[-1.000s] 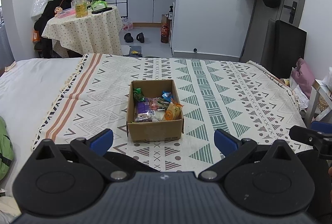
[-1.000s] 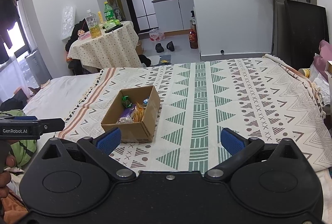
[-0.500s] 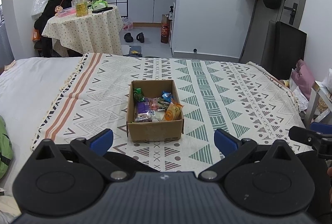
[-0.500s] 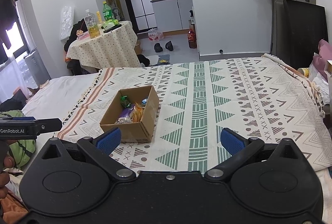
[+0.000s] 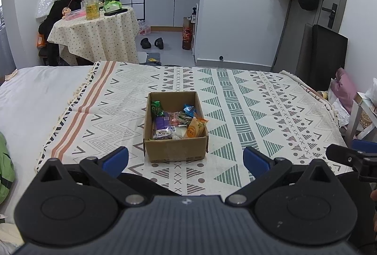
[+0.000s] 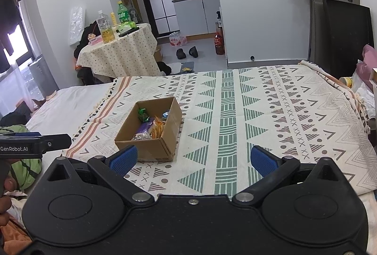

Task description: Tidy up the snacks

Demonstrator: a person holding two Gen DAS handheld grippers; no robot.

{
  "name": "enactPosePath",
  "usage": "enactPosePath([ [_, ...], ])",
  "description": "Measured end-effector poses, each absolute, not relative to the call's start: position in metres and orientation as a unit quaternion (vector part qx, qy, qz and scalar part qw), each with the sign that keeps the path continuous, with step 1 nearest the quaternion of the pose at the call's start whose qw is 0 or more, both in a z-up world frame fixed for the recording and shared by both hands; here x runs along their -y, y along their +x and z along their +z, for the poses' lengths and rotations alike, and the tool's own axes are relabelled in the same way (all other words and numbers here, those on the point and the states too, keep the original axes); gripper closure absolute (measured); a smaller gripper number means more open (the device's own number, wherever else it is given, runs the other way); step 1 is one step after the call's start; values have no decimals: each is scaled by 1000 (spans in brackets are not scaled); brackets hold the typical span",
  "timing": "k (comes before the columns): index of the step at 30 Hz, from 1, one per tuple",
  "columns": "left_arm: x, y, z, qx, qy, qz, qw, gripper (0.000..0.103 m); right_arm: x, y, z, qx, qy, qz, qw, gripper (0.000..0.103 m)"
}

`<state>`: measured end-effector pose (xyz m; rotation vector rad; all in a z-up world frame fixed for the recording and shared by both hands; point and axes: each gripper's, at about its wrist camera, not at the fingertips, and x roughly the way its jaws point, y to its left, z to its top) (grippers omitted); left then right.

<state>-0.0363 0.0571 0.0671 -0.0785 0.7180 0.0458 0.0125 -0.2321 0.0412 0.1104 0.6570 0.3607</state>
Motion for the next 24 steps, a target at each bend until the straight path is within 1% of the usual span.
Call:
enactPosePath([
  [24, -56, -37, 67, -348, -43, 13, 937, 0, 229, 13, 38, -325, 48, 171, 929, 0],
])
